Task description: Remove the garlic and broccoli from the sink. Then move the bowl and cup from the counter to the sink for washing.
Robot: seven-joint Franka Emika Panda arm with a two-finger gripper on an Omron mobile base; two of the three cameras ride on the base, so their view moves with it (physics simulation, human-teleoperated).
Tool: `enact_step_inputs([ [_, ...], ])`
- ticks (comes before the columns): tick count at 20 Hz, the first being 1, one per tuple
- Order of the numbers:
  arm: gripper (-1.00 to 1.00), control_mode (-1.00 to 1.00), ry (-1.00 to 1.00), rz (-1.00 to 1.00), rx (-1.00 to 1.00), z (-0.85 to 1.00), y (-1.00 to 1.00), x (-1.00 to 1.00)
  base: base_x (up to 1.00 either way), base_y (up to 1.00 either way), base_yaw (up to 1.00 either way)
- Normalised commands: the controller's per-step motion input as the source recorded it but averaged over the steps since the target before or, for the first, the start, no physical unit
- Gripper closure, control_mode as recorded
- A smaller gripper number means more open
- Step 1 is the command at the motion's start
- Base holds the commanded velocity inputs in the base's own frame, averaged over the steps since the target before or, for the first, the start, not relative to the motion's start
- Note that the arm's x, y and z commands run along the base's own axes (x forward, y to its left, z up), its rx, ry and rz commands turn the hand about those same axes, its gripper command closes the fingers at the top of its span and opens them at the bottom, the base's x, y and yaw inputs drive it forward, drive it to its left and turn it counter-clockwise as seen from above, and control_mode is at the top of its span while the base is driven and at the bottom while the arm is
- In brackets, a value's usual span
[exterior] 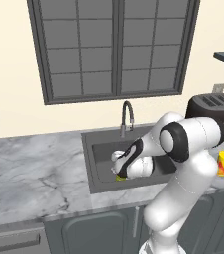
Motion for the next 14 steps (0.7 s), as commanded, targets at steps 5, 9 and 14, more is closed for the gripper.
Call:
enact_step_inputs([
  [5, -1.0, -1.0, 0.0, 0.0, -0.02, -0.13, 0.0, 0.05, 0.0, 0.0, 0.0],
  [9, -1.0, -1.0, 0.0, 0.0, -0.02, -0.1, 0.0, 0.02, 0.0, 0.0, 0.0],
  [14, -1.0, -1.0, 0.0, 0.0, -0.01, -0.06, 0.01, 0.02, 0.0, 0.0, 0.0],
])
